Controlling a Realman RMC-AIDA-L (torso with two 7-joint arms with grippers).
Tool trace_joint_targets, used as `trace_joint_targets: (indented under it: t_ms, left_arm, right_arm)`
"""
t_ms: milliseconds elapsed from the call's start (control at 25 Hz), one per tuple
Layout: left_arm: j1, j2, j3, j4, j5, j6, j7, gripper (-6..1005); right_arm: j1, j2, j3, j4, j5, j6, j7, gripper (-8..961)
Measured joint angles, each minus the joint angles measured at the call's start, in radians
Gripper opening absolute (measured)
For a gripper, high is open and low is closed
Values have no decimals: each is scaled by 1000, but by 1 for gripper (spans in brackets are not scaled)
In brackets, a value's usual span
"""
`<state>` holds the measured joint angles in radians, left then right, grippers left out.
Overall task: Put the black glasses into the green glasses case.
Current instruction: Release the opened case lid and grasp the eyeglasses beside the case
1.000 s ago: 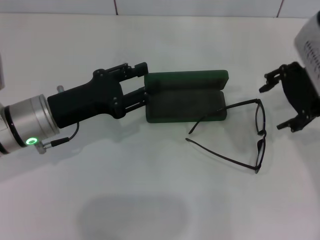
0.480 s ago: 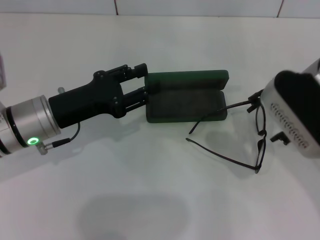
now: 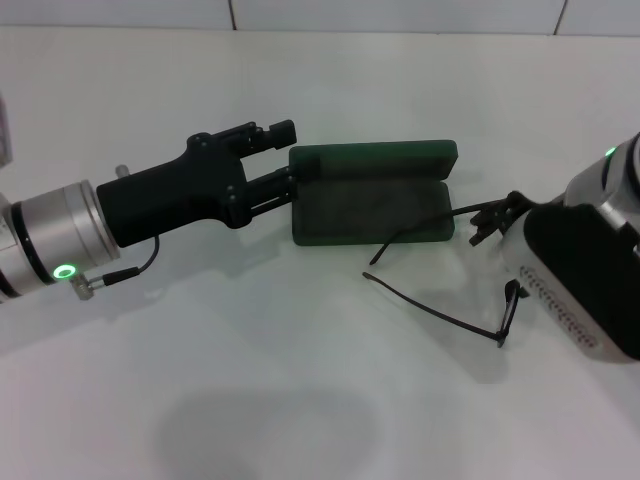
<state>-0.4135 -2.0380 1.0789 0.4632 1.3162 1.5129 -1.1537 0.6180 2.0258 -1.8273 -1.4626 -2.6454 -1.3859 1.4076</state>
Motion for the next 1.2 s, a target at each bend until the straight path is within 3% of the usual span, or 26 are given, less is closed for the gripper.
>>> trace_joint_targets:
  t_ms: [640,840,1200]
  left_arm:
    - [9,10,-1,-13,6,-2,8,588]
    - [9,10,-1,-14,15,-2,8,588]
    - [17,7,-1,-14,22,-2,9,588]
  right_arm:
    - [7,2,-61,50,5,49,24,746]
    - [12,2,-63,78,-2,54,50,595]
    - [10,2,-64,77,4,63,62,597]
